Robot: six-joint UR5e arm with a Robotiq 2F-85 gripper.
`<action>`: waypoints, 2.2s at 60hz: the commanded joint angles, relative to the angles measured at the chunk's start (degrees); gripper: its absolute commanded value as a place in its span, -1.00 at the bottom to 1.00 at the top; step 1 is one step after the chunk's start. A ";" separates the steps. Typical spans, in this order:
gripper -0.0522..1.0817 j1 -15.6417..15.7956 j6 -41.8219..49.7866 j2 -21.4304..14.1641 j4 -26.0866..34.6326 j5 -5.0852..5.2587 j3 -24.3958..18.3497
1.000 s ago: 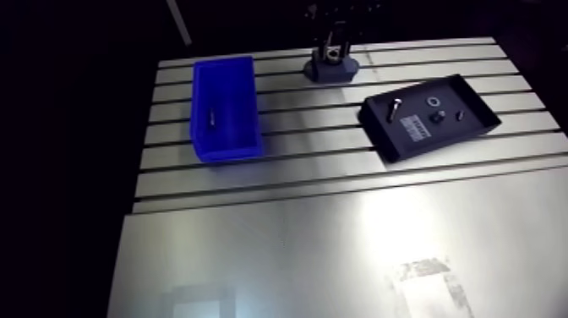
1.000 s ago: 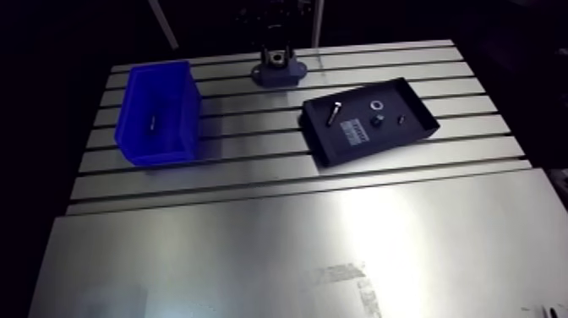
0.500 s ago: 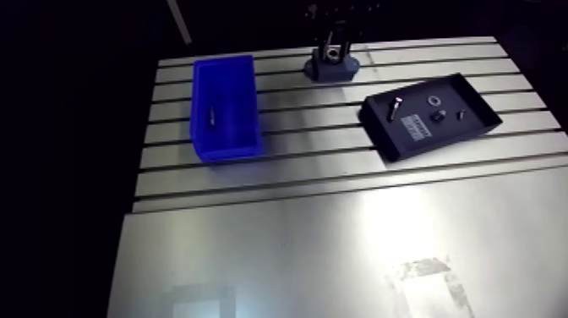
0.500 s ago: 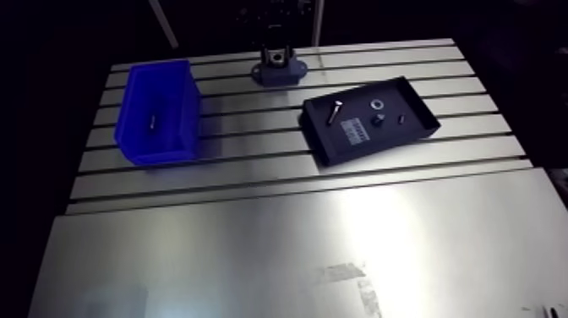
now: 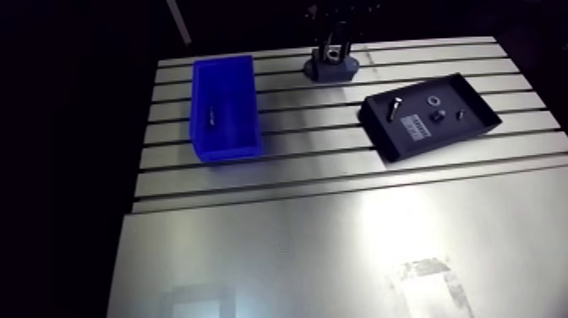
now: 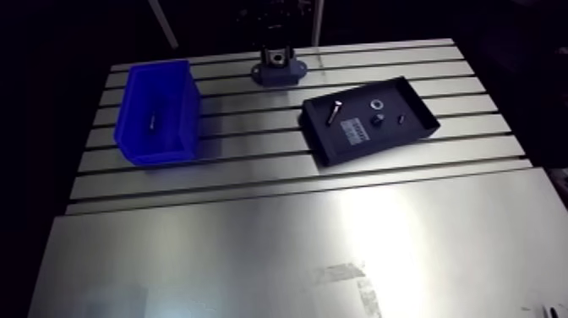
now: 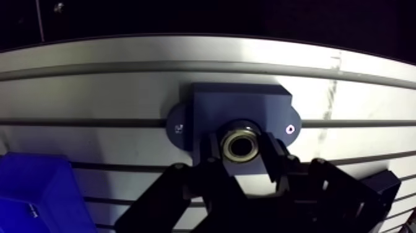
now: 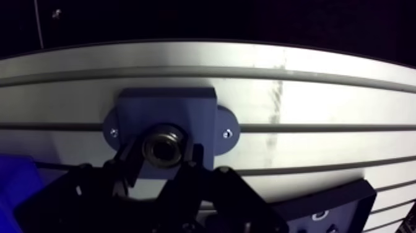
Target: Pick up the bearing and press it into the housing until flush.
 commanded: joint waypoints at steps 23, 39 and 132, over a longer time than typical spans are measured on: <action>0.56 -0.10 -0.19 -0.06 0.00 0.08 0.22; 0.56 -0.01 -0.19 0.03 0.00 0.09 0.22; 0.56 0.17 -0.28 0.38 0.09 0.44 -0.06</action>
